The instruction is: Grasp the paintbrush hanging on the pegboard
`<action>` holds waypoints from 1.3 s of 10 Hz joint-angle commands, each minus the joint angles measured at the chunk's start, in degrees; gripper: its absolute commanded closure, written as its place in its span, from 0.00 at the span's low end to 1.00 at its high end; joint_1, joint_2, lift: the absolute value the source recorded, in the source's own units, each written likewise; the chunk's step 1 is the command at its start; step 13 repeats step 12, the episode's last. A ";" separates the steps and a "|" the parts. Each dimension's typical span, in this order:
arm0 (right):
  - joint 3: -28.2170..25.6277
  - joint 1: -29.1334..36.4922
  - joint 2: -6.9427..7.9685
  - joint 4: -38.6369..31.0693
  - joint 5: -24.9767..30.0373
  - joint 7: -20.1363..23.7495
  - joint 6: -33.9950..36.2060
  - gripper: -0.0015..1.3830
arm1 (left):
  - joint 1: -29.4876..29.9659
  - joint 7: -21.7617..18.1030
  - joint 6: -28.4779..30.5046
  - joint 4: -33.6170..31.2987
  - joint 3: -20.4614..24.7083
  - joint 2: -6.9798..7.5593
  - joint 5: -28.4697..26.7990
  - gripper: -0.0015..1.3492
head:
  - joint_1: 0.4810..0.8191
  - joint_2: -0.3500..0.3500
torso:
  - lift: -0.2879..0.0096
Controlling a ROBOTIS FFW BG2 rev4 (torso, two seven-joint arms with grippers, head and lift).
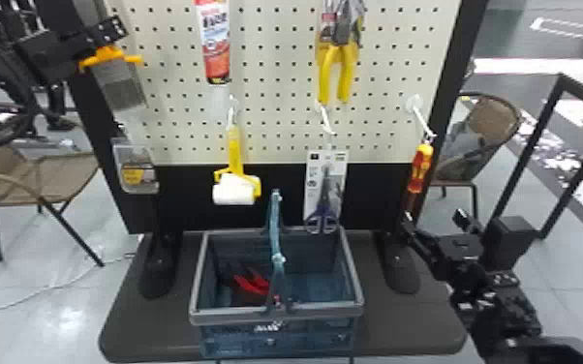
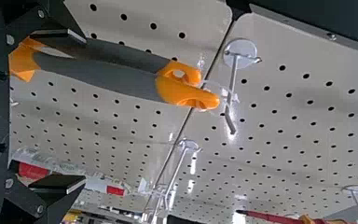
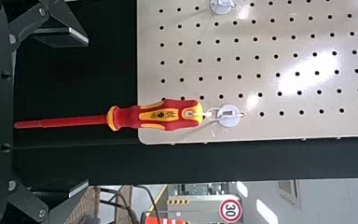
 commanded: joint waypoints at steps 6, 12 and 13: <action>0.27 -0.14 -0.32 0.75 0.00 0.42 0.01 0.16 | 0.21 3.36 6.20 -9.83 2.44 0.70 -5.18 0.82 | 0.20 0.50 | 0.63; 0.27 -0.05 -0.41 0.83 -0.70 0.42 0.01 0.16 | 1.44 4.86 7.25 -10.10 3.58 0.18 -4.13 0.90 | 0.20 0.50 | 0.63; 0.27 -0.05 -0.41 0.83 -0.70 0.42 0.01 0.16 | 1.44 4.86 7.25 -10.10 3.58 0.18 -4.13 0.90 | 0.20 0.50 | 0.63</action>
